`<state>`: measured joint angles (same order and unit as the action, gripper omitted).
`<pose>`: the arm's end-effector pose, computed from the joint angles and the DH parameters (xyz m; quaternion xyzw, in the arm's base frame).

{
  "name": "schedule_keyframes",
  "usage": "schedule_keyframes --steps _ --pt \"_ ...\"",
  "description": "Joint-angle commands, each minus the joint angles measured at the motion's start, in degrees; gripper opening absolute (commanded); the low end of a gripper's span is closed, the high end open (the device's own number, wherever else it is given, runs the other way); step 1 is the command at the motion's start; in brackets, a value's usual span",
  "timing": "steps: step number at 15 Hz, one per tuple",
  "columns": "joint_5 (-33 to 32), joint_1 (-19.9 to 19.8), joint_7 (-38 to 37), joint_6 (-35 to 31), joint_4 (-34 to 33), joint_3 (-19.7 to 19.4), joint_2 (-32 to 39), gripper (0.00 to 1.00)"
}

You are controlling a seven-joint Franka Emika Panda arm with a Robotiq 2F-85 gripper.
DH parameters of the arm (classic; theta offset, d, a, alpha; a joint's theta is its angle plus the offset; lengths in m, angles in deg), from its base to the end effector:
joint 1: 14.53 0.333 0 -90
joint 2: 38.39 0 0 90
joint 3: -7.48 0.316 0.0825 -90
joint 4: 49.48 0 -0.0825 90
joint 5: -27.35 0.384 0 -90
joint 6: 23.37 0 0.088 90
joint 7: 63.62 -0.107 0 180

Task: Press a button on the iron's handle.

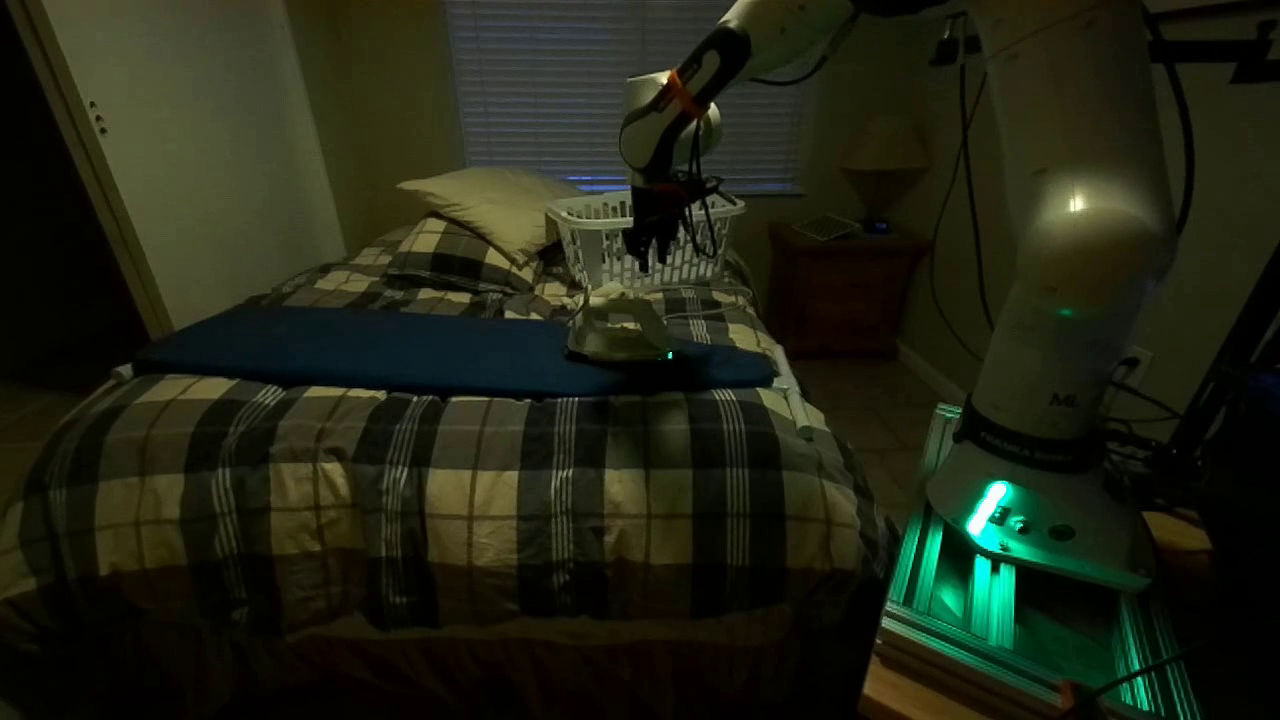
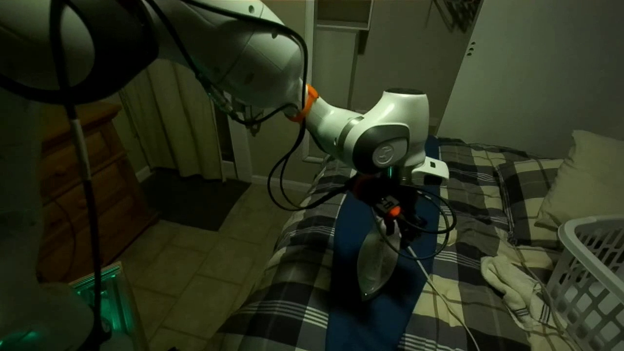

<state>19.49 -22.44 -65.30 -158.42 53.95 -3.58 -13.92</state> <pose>0.6274 -0.2064 0.3253 0.9862 -0.1225 0.0503 0.0992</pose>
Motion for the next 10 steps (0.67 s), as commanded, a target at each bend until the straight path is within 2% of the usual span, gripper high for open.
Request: schedule_keyframes --steps 1,3,4,10 --pt "0.58 -0.71 2.10 5.62 2.23 0.80 -5.71 0.85" --pt "1.21 -0.96 2.86 8.78 2.34 1.08 -7.94 0.98" --pt "1.63 -1.02 3.16 10.30 2.67 1.21 -9.27 1.00" --pt "3.30 -0.96 4.55 12.02 5.20 1.83 -14.85 1.00"
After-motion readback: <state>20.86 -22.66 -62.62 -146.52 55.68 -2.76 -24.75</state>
